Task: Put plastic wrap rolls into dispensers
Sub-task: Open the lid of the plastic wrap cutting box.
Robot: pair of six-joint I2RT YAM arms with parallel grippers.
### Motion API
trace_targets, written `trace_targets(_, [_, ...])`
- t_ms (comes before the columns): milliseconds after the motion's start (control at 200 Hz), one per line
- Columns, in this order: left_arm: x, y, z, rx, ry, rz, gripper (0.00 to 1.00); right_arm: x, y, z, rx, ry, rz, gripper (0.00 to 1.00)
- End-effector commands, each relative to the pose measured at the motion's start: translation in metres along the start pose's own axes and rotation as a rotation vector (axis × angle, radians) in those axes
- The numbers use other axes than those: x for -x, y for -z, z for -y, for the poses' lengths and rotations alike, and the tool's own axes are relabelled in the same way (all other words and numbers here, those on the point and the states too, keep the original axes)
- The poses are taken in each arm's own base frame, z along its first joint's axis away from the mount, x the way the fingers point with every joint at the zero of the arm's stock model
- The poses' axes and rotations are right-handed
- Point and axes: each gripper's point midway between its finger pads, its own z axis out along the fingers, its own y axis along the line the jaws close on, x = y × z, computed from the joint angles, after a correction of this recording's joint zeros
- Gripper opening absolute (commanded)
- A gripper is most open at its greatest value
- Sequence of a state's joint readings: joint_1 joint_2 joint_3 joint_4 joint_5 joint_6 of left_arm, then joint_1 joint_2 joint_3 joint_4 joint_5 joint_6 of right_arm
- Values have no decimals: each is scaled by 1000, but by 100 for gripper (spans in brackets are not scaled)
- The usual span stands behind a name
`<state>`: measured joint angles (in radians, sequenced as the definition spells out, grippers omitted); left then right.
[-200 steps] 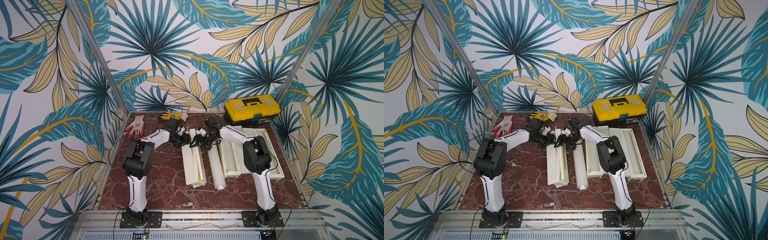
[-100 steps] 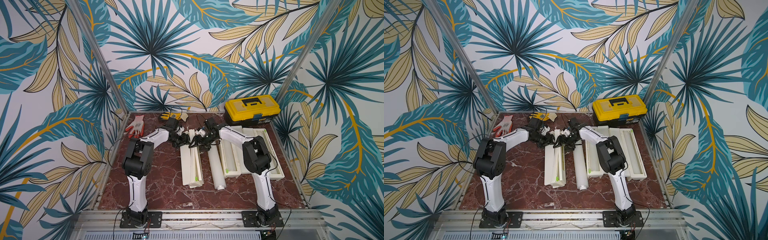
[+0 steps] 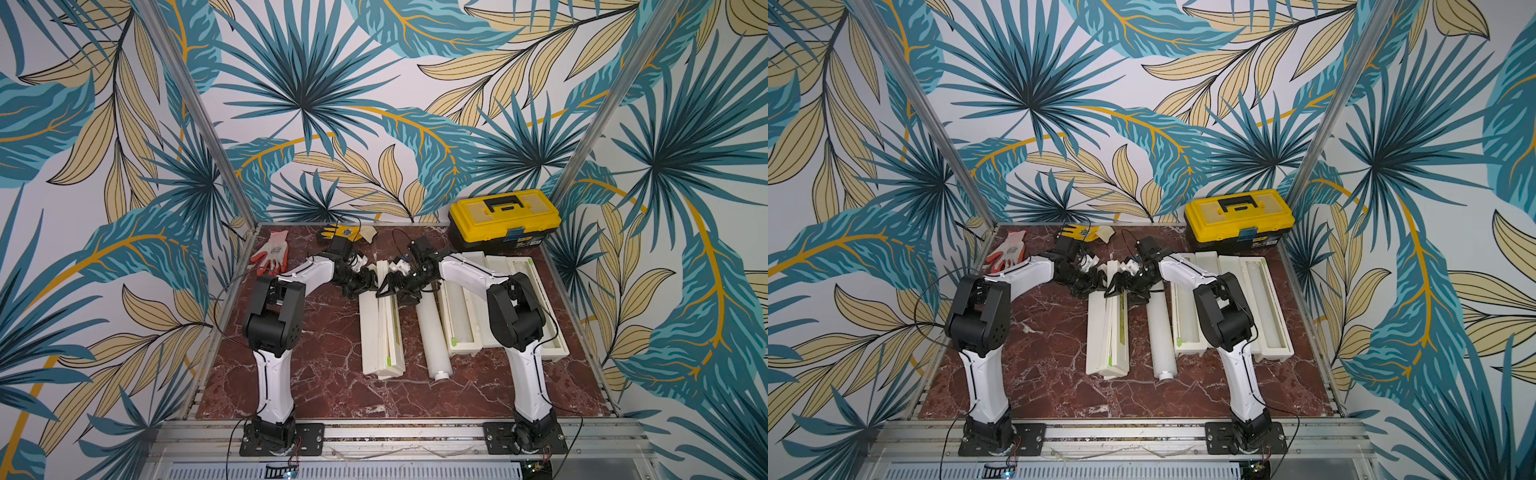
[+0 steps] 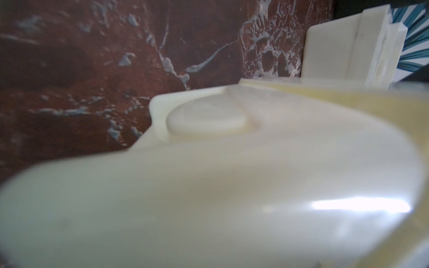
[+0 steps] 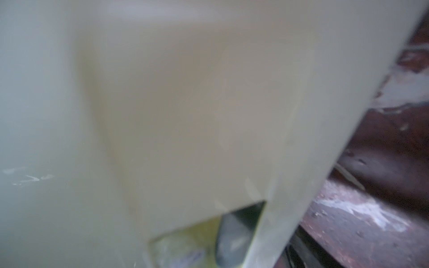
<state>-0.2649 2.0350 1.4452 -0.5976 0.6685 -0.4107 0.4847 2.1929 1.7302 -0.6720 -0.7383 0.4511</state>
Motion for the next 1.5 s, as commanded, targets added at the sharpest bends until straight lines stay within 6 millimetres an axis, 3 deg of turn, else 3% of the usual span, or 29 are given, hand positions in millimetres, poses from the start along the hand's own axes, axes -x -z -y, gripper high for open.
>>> trace_targets(0, [-5,-3,1,-11,-147,-31,51,6,27,16,-153,30,80,87])
trace_targets(120, [-4,-2,-1,5,-137,-23,51,5,47,37,-359,28,114,90])
trace_targets(215, [-3,-2,-2,14,-125,-17,51,7,53,29,-415,57,140,92])
trace_targets(315, [-2,-4,-4,31,-119,-13,51,7,42,19,-409,53,152,93])
trace_targets(436, [-2,-6,-10,50,-107,-9,51,5,29,20,-394,-29,143,94])
trace_targets(511, [-2,-7,-13,63,-102,-8,51,5,26,19,-359,-70,165,99])
trace_targets(676, [-3,-9,-19,73,-76,-13,51,3,19,5,-292,-104,214,99])
trace_targets(956, [-2,-13,-26,76,-25,-16,51,-5,-11,7,-323,-153,229,99])
trace_targets(1137, [-2,-18,-31,57,7,-23,51,3,-24,-6,-231,-134,266,98])
trace_targets(1492, [-7,-23,-41,46,40,-43,51,13,-17,-53,-61,52,378,99])
